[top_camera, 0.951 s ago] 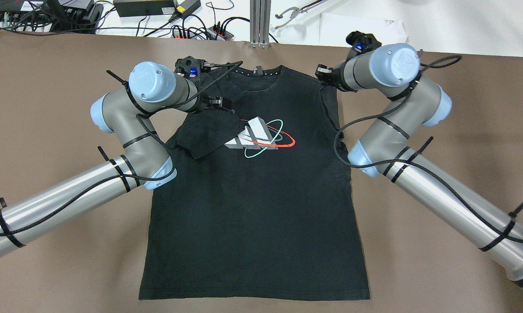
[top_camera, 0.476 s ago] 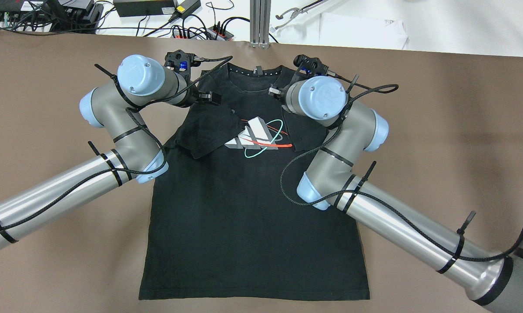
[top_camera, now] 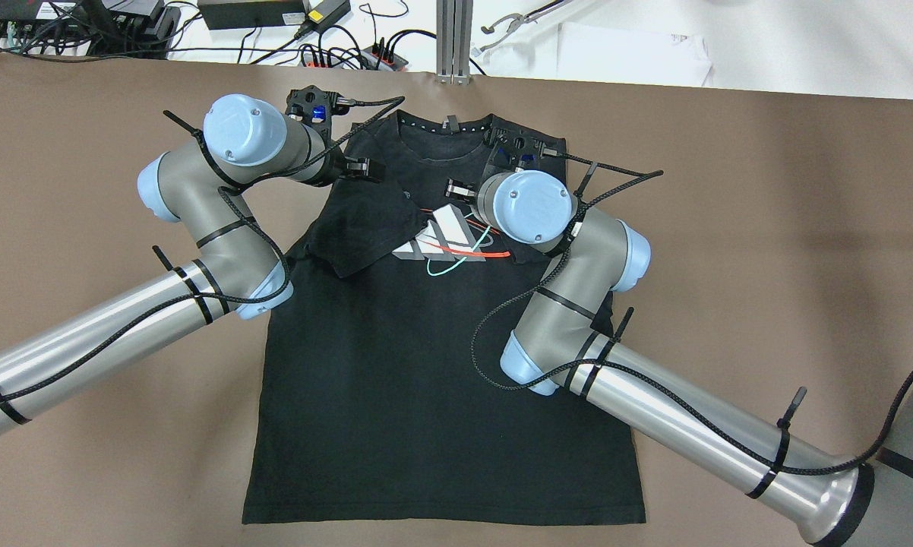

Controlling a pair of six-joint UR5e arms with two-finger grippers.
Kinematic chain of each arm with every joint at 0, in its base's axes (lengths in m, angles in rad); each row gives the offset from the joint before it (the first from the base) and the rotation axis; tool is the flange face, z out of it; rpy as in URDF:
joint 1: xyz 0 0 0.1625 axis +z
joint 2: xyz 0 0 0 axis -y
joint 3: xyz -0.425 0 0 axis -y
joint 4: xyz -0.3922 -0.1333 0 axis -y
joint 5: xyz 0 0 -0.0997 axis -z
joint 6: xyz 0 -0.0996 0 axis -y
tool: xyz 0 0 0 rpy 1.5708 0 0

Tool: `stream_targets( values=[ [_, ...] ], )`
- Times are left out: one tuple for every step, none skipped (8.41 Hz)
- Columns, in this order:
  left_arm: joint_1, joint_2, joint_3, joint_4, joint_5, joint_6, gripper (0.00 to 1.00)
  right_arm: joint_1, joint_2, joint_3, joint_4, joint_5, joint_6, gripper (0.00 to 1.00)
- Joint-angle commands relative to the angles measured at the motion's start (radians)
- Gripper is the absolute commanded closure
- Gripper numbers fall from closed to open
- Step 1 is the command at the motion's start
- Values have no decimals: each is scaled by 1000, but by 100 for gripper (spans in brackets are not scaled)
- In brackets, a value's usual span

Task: Fold clothes
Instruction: 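Grasp the other sleeve with the right gripper and fold it inward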

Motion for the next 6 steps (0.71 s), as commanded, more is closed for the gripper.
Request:
stream_targets(
  values=[
    [-2,3,-47,0,-7,-20,0,5,4,60,-7,4,-41,4],
    [-1,40,-101,-2,-7,-49,0,5,-21,112,-35,6,-6,5],
    [3,113,-203,-2,-8,-152,0,2,-69,174,-70,7,69,6],
    [10,197,-321,-2,-7,-244,0,-16,-159,290,-73,18,87,6],
    [22,300,-438,-2,-2,-327,0,-71,-290,446,-73,23,88,6],
    [70,404,-548,-2,10,-381,0,-125,-404,578,-72,21,132,6]
  ],
)
